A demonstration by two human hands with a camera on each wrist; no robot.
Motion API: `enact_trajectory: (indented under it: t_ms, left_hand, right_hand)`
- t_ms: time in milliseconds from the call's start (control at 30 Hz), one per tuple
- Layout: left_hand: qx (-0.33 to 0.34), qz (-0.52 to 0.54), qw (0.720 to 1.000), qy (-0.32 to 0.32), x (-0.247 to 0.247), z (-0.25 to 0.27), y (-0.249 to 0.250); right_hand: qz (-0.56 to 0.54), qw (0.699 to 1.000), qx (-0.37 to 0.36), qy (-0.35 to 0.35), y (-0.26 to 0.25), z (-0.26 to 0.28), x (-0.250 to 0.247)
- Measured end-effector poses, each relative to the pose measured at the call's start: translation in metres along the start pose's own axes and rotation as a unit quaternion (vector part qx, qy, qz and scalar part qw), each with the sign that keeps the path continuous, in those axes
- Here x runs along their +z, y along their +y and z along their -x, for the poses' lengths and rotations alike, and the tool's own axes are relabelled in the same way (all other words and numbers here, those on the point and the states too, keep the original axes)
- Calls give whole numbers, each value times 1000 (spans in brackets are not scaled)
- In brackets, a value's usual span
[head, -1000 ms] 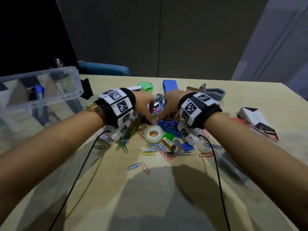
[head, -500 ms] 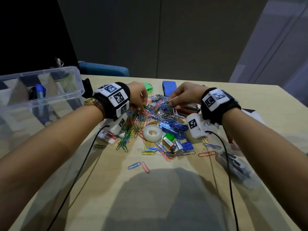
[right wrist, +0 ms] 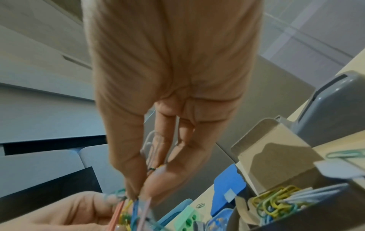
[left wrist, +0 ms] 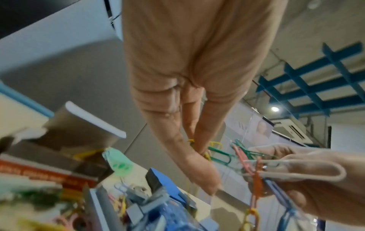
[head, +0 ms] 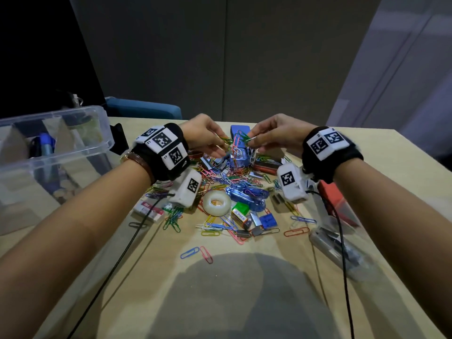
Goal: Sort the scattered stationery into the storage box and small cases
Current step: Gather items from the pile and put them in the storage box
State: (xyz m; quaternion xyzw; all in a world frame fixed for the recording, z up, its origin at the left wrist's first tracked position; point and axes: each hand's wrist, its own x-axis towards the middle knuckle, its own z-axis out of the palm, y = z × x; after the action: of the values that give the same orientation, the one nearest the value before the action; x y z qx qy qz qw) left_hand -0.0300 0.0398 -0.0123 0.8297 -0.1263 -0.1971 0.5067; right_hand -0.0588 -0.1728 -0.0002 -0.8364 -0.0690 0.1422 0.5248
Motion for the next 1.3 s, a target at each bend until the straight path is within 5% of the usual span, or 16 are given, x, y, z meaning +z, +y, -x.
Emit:
enact_trajectory:
  t_ms: [200,367,567,700,933,1300]
  left_hand:
    - [-17,128,990,-48,9,5,4]
    - [-16,74,996,-53,6,5,7]
    - [9,42,999,11,-6,-1,8]
    - [-4,66,998,-3,-7,-1,8]
    - [28,66,997,21,7,-4,8]
    - [-29,77,982,-169,26,-10,13]
  right_hand:
    - [39,998,-13,44,-6,-1,3]
    - [23,995,-35,93,-8,-6,9]
    - [57,998,5,33,-5,-3,5]
    - [-18,999,-14,23,1,-1,4]
    - [9,998,-36,44,-4,2,2]
    - [-39,995,-47,81,-2,10,-22]
